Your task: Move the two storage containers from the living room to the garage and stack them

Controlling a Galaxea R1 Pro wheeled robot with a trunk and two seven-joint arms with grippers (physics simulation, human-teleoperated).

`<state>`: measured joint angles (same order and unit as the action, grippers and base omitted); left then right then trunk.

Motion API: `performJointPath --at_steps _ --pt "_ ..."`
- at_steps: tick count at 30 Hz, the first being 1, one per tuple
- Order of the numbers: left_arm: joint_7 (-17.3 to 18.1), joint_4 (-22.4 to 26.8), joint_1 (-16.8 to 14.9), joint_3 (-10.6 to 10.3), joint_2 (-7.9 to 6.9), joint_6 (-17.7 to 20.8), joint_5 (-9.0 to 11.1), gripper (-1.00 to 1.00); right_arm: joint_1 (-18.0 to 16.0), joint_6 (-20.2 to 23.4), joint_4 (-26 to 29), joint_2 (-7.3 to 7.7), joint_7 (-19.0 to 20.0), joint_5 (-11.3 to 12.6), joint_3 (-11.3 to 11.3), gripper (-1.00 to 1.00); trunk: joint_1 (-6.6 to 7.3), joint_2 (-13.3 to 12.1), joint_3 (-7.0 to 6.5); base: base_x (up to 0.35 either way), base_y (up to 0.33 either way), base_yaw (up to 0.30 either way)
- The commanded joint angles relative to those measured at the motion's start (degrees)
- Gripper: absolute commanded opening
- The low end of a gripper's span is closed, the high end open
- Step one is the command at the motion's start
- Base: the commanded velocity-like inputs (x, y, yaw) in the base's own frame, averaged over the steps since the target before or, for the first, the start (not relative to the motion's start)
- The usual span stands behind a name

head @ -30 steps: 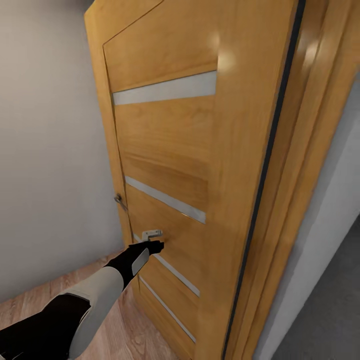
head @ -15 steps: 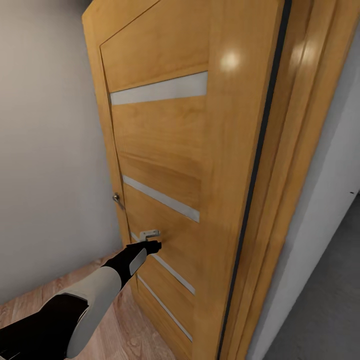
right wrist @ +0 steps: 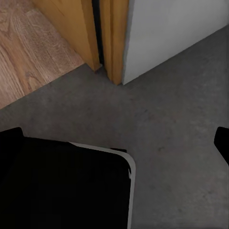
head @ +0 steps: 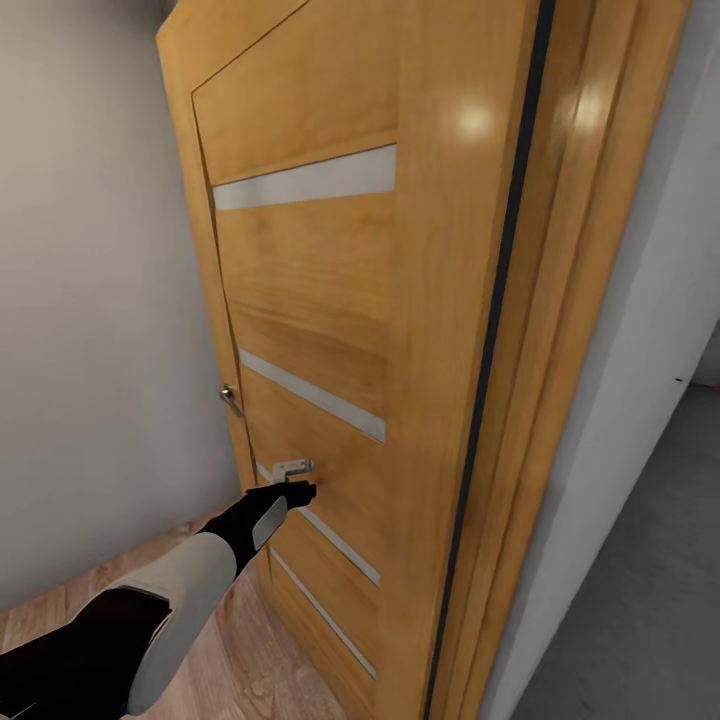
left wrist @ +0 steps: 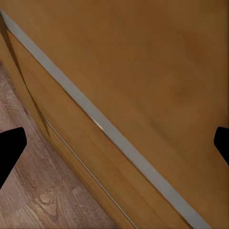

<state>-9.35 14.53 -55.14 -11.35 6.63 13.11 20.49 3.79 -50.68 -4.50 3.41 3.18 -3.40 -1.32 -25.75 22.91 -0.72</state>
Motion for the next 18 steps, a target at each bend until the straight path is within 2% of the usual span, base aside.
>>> performJointPath --at_steps 1,12,18 --pt "-0.1 0.1 0.0 -0.6 3.37 0.2 1.7 1.00 0.0 -0.2 -0.1 0.01 0.1 0.0 -0.1 1.00 -0.03 0.0 0.01 0.000 0.000 -0.001" --pt "-0.1 0.1 0.0 -0.6 3.37 0.2 1.7 1.00 0.0 -0.2 -0.1 0.01 0.2 0.0 -0.1 1.00 -0.03 0.0 0.01 0.000 0.000 -0.007" --pt "-0.1 0.1 0.0 -0.6 3.37 0.2 1.7 1.00 0.0 -0.2 -0.1 0.01 0.2 0.0 -0.1 1.00 -0.03 0.0 0.01 0.000 0.000 -0.193"
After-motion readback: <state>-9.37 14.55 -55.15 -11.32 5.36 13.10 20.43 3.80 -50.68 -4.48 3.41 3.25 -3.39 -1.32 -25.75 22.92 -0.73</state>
